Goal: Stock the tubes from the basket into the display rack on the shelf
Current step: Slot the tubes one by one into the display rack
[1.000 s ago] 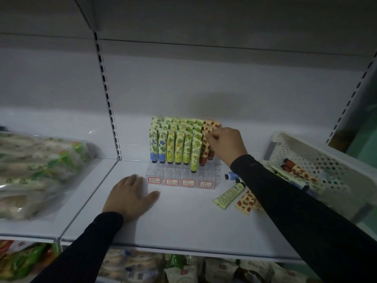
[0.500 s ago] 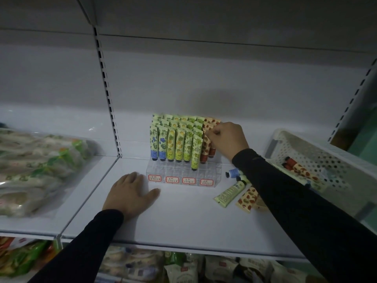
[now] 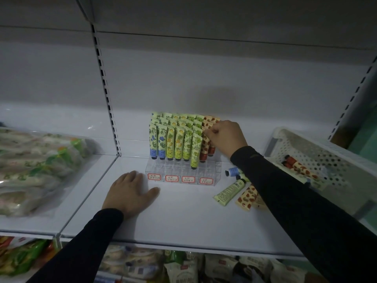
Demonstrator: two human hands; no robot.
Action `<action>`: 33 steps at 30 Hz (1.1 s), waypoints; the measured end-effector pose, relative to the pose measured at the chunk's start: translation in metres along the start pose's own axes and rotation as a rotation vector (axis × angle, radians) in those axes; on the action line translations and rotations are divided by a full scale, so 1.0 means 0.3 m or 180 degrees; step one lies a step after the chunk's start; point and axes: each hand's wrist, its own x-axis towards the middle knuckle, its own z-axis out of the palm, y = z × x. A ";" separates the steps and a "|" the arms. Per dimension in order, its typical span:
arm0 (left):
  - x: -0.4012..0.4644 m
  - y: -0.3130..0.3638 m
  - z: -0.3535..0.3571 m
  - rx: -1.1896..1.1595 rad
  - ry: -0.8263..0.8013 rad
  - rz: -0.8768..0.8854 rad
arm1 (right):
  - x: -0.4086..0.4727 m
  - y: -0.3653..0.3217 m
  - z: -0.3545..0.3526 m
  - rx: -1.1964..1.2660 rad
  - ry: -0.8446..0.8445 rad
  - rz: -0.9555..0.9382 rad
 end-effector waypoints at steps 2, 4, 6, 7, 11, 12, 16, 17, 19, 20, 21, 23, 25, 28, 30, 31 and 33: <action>0.001 0.001 -0.002 0.0006 -0.0025 -0.0010 | -0.001 -0.001 -0.002 -0.0016 -0.0014 0.0021; 0.001 -0.002 -0.003 0.0003 -0.0027 -0.0013 | -0.003 -0.003 -0.006 -0.0013 -0.0035 0.0046; 0.000 -0.004 -0.003 0.0004 -0.0030 -0.0006 | -0.004 -0.003 -0.007 0.0012 -0.0066 0.0078; 0.000 -0.001 -0.005 0.0004 -0.0042 -0.0015 | -0.004 -0.002 -0.007 0.0063 -0.0063 0.0100; -0.002 0.008 -0.015 -0.0002 -0.0090 -0.0051 | -0.010 0.010 0.000 0.0281 -0.0091 0.0193; -0.004 0.009 -0.019 -0.0016 -0.0106 -0.0052 | -0.014 0.011 -0.002 0.0318 -0.0093 0.0211; -0.012 0.012 -0.029 -0.0067 -0.0161 -0.0098 | -0.033 0.007 -0.037 0.0195 0.0053 0.0245; -0.013 0.012 -0.031 -0.0062 -0.0163 -0.0112 | -0.040 0.005 -0.049 0.0140 0.0095 0.0246; -0.016 0.018 -0.037 -0.0069 -0.0182 -0.0143 | -0.066 0.012 -0.073 0.0093 0.0117 0.0237; -0.017 0.019 -0.040 -0.0073 -0.0200 -0.0165 | -0.081 0.024 -0.082 0.0089 0.0098 0.0241; -0.018 0.023 -0.044 -0.0075 -0.0204 -0.0178 | -0.099 0.037 -0.090 0.0097 0.0064 0.0256; -0.024 0.033 -0.054 -0.0216 -0.0136 -0.0207 | -0.139 0.066 -0.106 0.0124 -0.0031 0.0296; -0.035 0.041 -0.063 -0.0448 0.0109 -0.0260 | -0.188 0.086 -0.133 0.0210 -0.0146 0.0391; -0.063 0.052 -0.081 -0.0532 0.0439 -0.0241 | -0.260 0.118 -0.168 0.0318 -0.0243 0.0513; -0.084 0.084 -0.095 -0.0704 0.0513 -0.0108 | -0.300 0.143 -0.178 0.0363 -0.0293 0.0618; -0.093 0.113 -0.102 -0.0811 0.0541 -0.0021 | -0.320 0.154 -0.181 0.0391 -0.0318 0.0660; -0.109 0.189 -0.108 -0.0932 0.0512 0.0231 | -0.361 0.173 -0.183 0.0450 -0.0376 0.0749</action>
